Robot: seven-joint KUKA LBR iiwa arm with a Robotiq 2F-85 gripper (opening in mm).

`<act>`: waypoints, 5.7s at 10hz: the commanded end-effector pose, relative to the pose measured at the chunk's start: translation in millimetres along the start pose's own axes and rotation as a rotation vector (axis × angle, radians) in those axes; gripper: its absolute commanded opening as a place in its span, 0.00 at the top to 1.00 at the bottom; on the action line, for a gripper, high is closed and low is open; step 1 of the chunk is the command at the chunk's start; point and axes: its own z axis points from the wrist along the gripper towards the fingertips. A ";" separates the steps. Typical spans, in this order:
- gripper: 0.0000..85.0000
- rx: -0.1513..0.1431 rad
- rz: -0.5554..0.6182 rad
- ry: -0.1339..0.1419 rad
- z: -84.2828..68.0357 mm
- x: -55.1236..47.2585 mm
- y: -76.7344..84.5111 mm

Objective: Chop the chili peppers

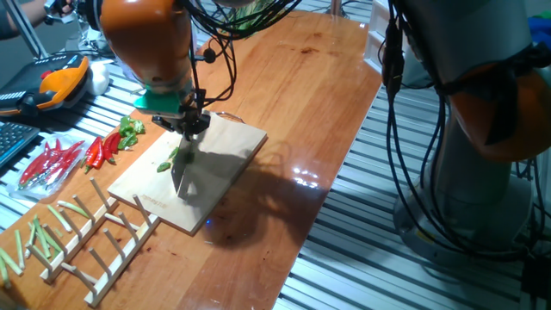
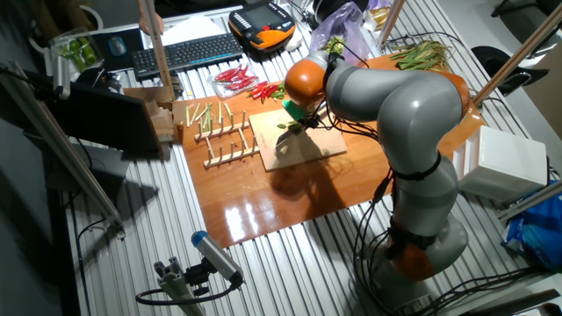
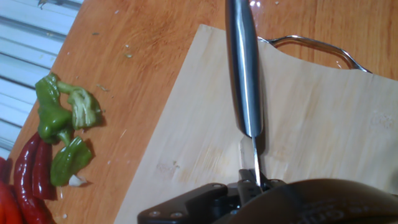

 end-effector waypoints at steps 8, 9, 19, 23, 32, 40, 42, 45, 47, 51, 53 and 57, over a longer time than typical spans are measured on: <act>1.00 0.035 -0.037 0.023 -26.1 -10.2 0.2; 1.00 0.033 -0.030 0.015 -24.5 -9.0 -2.3; 1.00 0.051 -0.057 0.037 -26.1 -7.4 5.9; 1.00 0.107 -0.034 0.067 -49.6 -6.9 50.1; 1.00 0.111 -0.032 0.073 -49.6 -6.9 50.1; 1.00 0.097 0.009 0.042 -32.5 -13.2 11.2; 1.00 0.090 0.026 0.010 -26.3 -12.2 1.4; 1.00 0.083 0.022 0.011 -20.5 -13.2 -6.1; 1.00 0.077 0.029 -0.006 -18.8 -9.2 -8.9; 1.00 0.072 0.031 -0.023 -16.0 -2.7 -13.1; 1.00 0.069 0.033 -0.020 -15.3 -1.2 -13.2; 1.00 0.059 0.039 -0.023 -10.5 1.5 -12.5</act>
